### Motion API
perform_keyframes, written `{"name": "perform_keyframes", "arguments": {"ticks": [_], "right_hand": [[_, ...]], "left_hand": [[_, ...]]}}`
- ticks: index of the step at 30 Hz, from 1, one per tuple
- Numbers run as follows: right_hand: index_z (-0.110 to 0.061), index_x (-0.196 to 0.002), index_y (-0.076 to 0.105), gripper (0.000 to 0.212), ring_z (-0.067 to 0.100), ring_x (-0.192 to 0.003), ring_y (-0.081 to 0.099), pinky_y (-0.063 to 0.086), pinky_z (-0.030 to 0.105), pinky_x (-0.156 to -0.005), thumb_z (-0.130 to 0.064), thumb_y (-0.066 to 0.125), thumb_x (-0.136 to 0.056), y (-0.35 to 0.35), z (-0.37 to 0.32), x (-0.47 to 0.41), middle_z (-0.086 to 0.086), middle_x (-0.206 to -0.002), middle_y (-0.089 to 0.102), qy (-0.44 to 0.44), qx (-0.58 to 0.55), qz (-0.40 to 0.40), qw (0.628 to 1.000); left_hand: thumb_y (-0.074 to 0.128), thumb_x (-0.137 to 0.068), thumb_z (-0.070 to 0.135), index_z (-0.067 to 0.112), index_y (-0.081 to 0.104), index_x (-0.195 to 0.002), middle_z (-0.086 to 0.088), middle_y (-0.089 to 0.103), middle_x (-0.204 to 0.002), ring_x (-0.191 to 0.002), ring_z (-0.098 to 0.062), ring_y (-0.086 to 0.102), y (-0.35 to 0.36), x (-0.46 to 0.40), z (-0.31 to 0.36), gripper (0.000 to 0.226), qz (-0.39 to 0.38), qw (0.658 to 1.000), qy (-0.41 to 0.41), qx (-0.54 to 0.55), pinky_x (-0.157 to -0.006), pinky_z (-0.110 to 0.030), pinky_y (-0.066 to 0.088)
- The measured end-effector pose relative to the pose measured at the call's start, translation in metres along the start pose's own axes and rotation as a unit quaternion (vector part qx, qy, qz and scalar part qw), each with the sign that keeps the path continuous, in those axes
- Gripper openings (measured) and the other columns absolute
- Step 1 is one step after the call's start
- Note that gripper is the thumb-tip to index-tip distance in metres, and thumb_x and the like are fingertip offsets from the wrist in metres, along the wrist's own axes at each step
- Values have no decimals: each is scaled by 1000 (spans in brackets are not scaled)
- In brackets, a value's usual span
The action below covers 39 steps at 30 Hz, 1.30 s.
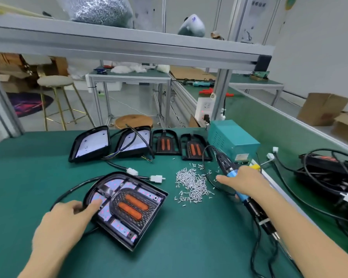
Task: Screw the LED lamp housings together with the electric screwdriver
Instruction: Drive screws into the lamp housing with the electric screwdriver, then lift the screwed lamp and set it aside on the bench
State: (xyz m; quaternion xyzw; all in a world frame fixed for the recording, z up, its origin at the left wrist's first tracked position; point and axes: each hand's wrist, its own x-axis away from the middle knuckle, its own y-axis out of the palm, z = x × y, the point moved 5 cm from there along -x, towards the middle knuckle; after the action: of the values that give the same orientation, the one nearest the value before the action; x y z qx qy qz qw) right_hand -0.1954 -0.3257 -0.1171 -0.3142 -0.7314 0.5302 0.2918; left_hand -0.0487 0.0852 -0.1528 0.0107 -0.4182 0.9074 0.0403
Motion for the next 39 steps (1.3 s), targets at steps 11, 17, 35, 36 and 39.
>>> {"name": "perform_keyframes", "arguments": {"ticks": [11, 17, 35, 36, 39], "right_hand": [[-14, -67, 42, 58, 15, -61, 47, 31, 26, -47, -67, 51, -86, -3, 36, 18, 0, -66, 48, 50, 86, 26, 995], [-20, -70, 47, 60, 8, -57, 45, 29, 22, -46, -79, 46, -78, -9, 36, 18, -5, -71, 53, 73, 171, 52, 981], [-33, -135, 48, 83, -11, -114, 52, 39, 24, -106, -71, 64, -63, 8, -99, 119, -22, -122, 57, -253, -375, -145, 880], [-32, -133, 48, 77, -8, -116, 53, 40, 26, -107, -67, 70, -68, 17, -112, 128, -21, -123, 59, -264, -407, -184, 855], [-31, -124, 56, 58, 3, -107, 64, 50, 21, -94, -45, 77, -72, 37, -133, 139, -13, -113, 70, -260, -490, -235, 799]], "left_hand": [[56, -89, 7, 12, 53, -103, -15, 61, -102, -77, -24, 56, 16, 0, 12, 15, 62, 924, -36, 376, -74, -41, 47], [47, -98, 11, 17, 60, -109, 4, 70, -96, -78, -4, 65, 9, 11, 41, 18, 95, 824, 27, 559, -79, -24, 55], [45, -99, 12, 16, 68, -109, -4, 73, -106, -94, -17, 69, 4, 15, 88, 26, -9, 824, 118, 553, -79, -31, 56], [45, -99, 12, 15, 68, -110, -4, 72, -106, -96, -19, 69, 4, 17, 90, 26, -14, 825, 119, 553, -81, -34, 55], [45, -99, 12, 12, 66, -114, -6, 72, -108, -102, -25, 67, 4, 23, 95, 26, -21, 824, 124, 552, -89, -42, 53]]}}
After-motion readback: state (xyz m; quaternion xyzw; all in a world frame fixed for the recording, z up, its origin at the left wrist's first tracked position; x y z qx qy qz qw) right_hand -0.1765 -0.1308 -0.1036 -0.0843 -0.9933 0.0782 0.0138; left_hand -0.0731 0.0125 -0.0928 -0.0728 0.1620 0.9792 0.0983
